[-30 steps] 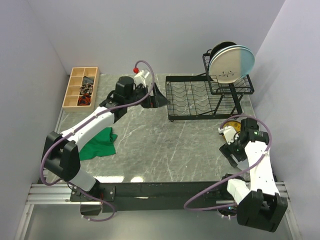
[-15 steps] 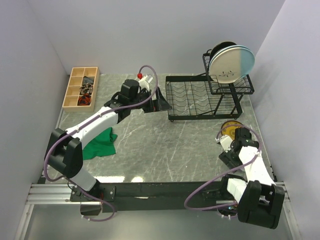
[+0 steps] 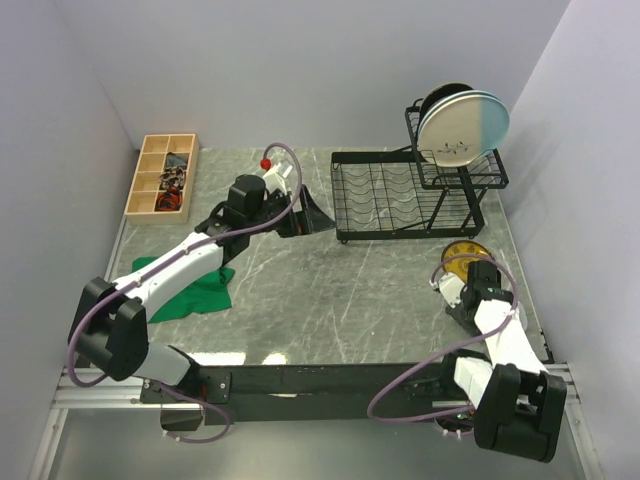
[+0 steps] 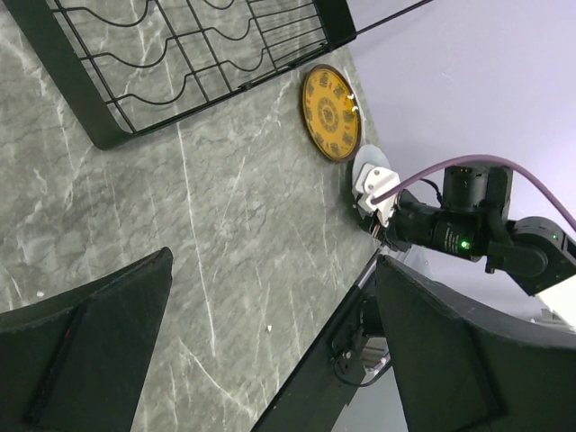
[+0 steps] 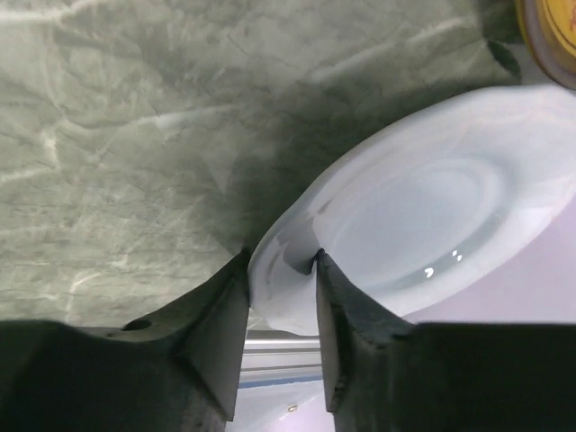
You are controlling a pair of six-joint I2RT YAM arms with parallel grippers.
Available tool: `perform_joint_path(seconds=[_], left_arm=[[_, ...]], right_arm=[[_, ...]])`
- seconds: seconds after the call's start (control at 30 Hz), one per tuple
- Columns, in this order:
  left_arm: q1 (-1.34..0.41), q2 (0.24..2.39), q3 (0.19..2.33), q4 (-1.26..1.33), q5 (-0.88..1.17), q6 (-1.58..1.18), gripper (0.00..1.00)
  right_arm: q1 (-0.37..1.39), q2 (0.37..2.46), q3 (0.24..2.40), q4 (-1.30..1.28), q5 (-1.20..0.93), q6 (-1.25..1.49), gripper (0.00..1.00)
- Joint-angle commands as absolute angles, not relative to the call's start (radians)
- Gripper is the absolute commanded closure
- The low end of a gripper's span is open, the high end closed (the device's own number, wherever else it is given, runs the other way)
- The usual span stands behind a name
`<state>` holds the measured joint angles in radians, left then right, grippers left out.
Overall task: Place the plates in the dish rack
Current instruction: Grab a plate with the right arm
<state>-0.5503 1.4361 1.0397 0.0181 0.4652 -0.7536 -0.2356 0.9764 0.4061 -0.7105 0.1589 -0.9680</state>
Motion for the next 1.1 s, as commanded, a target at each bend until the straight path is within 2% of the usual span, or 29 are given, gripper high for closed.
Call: perform_joint_path(seconds=[0.0, 0.03, 0.13, 0.47, 0.73, 0.93, 1.07], left_arm=[[-0.554, 1.379, 1.012, 0.092, 0.448, -0.772, 0.01], [-0.554, 1.373, 1.006, 0.094, 0.449, -0.772, 0.00], [-0.554, 1.362, 0.990, 0.104, 0.456, -0.775, 0.01], [-0.557, 1.373, 0.962, 0.173, 0.492, -0.834, 0.01], [-0.578, 1.451, 1.002, 0.155, 0.505, -0.908, 0.00], [-0.583, 1.451, 1.008, 0.158, 0.514, -0.931, 0.01], [-0.581, 1.479, 1.046, 0.149, 0.528, -0.994, 0.00]], right_arm=[[-0.238, 0.914, 0.376, -0.715, 0.152, -1.025, 0.67], [-0.238, 0.901, 0.382, -0.729, 0.140, -1.026, 0.72], [-0.238, 0.839, 0.409, -0.773, 0.124, -1.037, 0.78], [-0.236, 0.703, 0.590, -1.012, 0.006, -1.074, 0.83], [-0.233, 0.647, 0.664, -1.075, -0.049, -1.095, 1.00], [-0.227, 0.641, 0.761, -1.115, -0.127, -1.098, 1.00], [-0.227, 0.649, 0.853, -1.193, -0.297, -1.152, 1.00]])
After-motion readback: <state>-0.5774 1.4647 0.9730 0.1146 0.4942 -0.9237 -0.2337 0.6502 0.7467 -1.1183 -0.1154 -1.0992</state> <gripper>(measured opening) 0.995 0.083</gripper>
